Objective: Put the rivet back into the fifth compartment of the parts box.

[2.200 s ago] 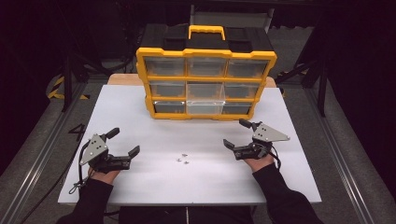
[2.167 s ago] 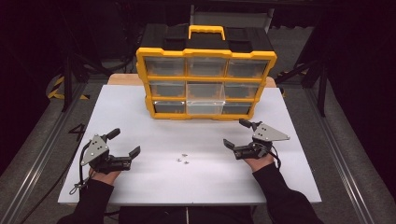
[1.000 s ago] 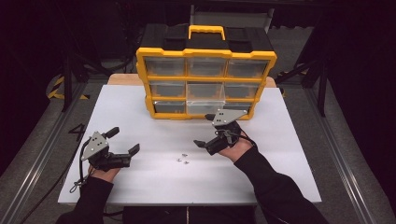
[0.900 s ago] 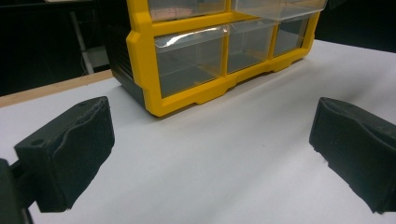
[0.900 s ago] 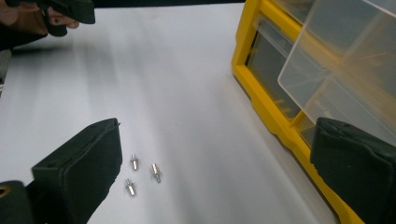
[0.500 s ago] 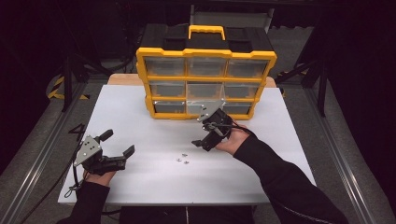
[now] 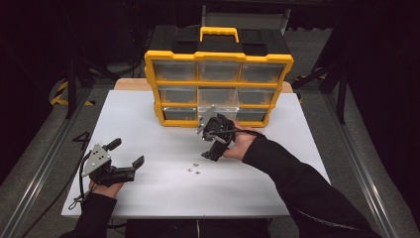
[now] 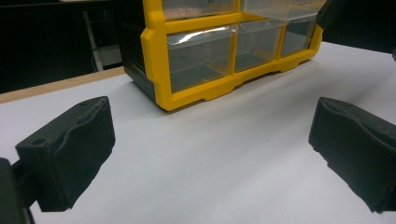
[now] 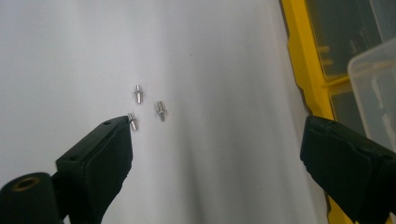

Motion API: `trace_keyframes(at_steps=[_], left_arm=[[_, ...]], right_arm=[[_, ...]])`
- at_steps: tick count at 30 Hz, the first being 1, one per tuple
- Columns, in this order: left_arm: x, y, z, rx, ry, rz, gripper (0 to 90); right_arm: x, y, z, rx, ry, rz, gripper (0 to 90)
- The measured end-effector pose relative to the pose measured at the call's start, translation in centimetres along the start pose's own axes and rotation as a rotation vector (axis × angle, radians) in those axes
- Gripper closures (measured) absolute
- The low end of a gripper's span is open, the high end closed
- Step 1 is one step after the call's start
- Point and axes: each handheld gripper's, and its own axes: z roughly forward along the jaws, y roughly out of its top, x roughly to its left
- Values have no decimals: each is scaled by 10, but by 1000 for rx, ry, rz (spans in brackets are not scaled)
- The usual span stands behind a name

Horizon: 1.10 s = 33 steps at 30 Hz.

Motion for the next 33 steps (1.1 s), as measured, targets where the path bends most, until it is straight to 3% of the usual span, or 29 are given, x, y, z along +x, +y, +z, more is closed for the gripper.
trace_keyframes(at_steps=[12,17,20,33], left_arm=[[0,-1,0,12,-8,5,15],[0,-1,0,11,-8,6,15],[0,-1,0,14,-6,2,15],[0,-1,0,18,-15,8,20]], right_arm=[[6,21,19,153,45,-96,152],[7,25,28,173,82,-102,205],[10,26,36,150,114,-92,238],[15,24,71,199,158,-93,362]])
